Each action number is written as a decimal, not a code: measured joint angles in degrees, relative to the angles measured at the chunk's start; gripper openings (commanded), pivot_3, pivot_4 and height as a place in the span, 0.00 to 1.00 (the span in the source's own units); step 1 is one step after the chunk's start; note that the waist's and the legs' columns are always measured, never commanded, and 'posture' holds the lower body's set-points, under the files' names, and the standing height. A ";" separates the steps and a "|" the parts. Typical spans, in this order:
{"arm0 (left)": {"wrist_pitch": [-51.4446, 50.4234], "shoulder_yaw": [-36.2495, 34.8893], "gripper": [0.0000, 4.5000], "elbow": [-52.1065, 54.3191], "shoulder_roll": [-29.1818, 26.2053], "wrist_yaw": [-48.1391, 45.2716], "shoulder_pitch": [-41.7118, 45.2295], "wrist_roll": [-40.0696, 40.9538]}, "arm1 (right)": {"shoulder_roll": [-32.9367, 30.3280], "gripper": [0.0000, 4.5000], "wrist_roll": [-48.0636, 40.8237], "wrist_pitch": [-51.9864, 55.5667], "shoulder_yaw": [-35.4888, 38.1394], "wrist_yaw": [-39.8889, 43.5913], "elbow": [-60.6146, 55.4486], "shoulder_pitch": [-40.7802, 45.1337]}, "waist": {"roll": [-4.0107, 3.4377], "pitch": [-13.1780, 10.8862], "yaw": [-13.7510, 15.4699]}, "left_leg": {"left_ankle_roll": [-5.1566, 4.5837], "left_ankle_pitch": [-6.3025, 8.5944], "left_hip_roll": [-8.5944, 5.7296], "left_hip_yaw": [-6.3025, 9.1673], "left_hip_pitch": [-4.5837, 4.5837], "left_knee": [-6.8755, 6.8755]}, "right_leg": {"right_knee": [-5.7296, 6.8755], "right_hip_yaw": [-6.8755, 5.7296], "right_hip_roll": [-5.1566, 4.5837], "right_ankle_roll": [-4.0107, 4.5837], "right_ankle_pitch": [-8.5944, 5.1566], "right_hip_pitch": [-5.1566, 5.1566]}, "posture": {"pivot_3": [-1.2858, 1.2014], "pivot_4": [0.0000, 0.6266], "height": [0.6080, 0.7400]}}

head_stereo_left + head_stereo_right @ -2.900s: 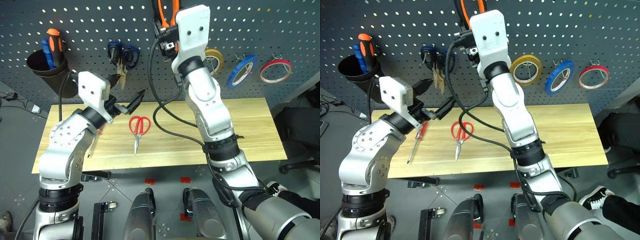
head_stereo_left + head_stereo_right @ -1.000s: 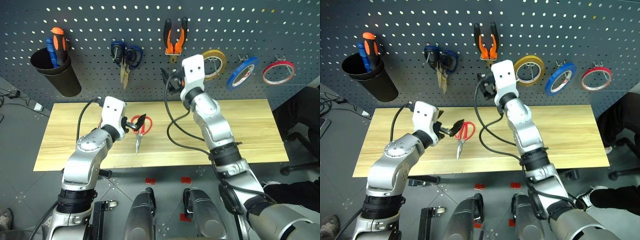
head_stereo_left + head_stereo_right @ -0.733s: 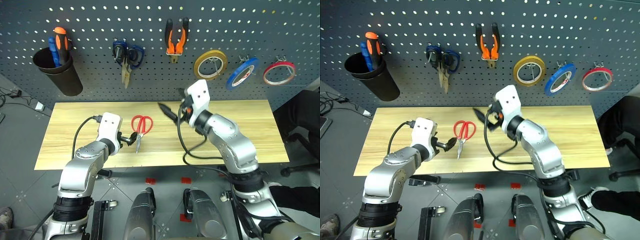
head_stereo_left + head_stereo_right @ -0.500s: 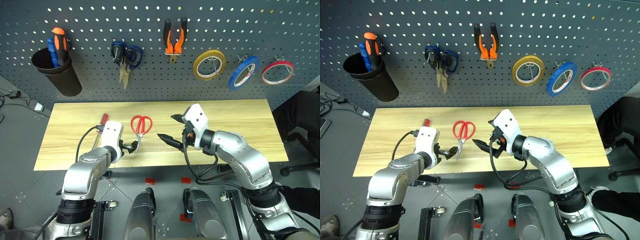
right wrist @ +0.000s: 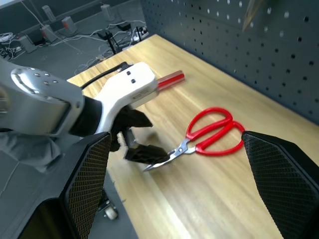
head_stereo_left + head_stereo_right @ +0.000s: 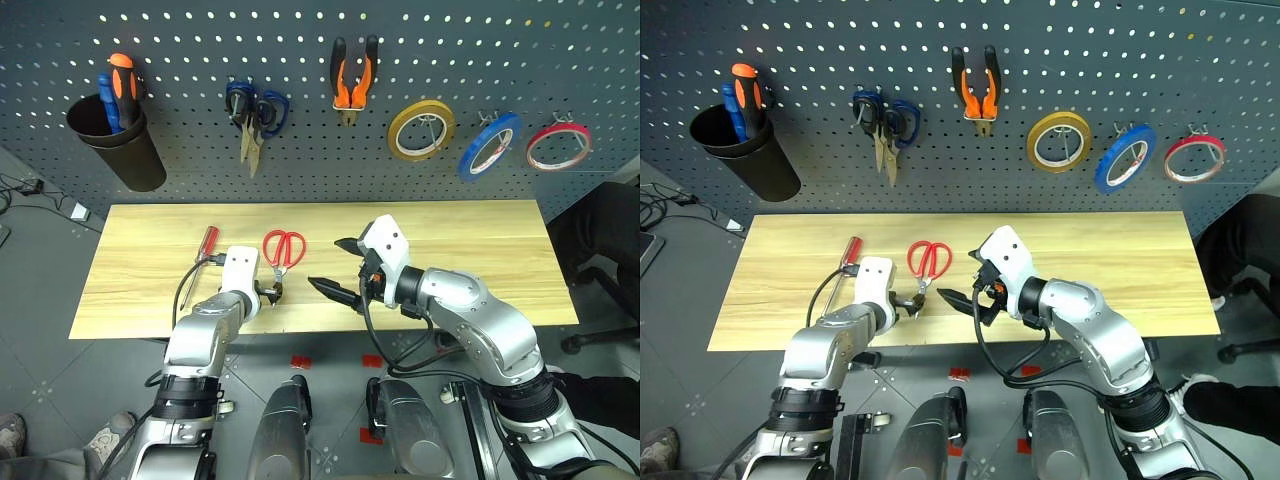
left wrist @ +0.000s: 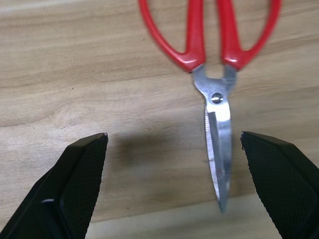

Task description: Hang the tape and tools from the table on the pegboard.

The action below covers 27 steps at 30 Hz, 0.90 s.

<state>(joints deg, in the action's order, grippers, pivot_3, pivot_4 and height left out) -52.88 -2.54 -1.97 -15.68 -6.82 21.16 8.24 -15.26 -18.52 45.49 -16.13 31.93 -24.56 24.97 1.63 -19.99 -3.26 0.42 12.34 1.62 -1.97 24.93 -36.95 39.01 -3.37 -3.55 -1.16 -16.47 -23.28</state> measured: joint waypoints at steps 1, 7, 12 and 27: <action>0.53 0.13 1.00 -1.27 0.13 -0.04 0.66 -0.31 | 0.06 0.99 -0.67 0.42 0.26 0.04 -0.08 -0.13 | 0.00 0.00 0.00 | 0.00 0.00 0.00 -0.01 0.00 0.00 | 0.00 0.00 0.00 0.00 0.00 0.00 | 0.45 0.57 1.00; 2.97 0.13 0.73 -7.47 0.26 -0.22 4.28 -1.13 | -1.39 1.00 -2.52 2.48 0.74 0.64 -0.73 -0.29 | 0.00 0.00 -0.03 | 0.00 0.00 0.00 0.00 -0.01 0.01 | 0.00 -0.01 0.00 0.00 0.00 0.01 | 0.44 0.57 1.00; 3.40 -0.14 0.38 -9.23 0.32 -1.55 5.25 -1.14 | -1.89 1.00 -3.13 2.76 1.09 0.64 -0.86 -0.04 | 0.00 0.00 -0.03 | 0.00 0.00 -0.01 -0.01 -0.04 0.00 | 0.00 0.00 -0.01 0.00 0.00 0.05 | 0.44 0.57 1.00; 3.89 4.92 0.07 2.15 -5.45 -11.60 -3.10 -1.25 | -2.57 1.00 -4.83 3.72 2.08 0.14 -2.41 0.46 | 0.00 0.00 -0.15 | 0.19 -0.10 0.03 -0.02 -0.04 0.05 | -0.03 0.03 -0.02 0.00 0.00 0.03 | 0.44 0.55 1.00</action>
<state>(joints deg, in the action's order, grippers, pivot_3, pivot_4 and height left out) -49.00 2.38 0.18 -21.14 -18.42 18.06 6.99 -17.83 -23.35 49.21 -14.05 32.06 -26.97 25.42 1.63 -19.99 -3.41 0.61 12.24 1.65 -1.99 24.89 -36.90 38.98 -3.33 -3.56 -1.16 -16.47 -23.25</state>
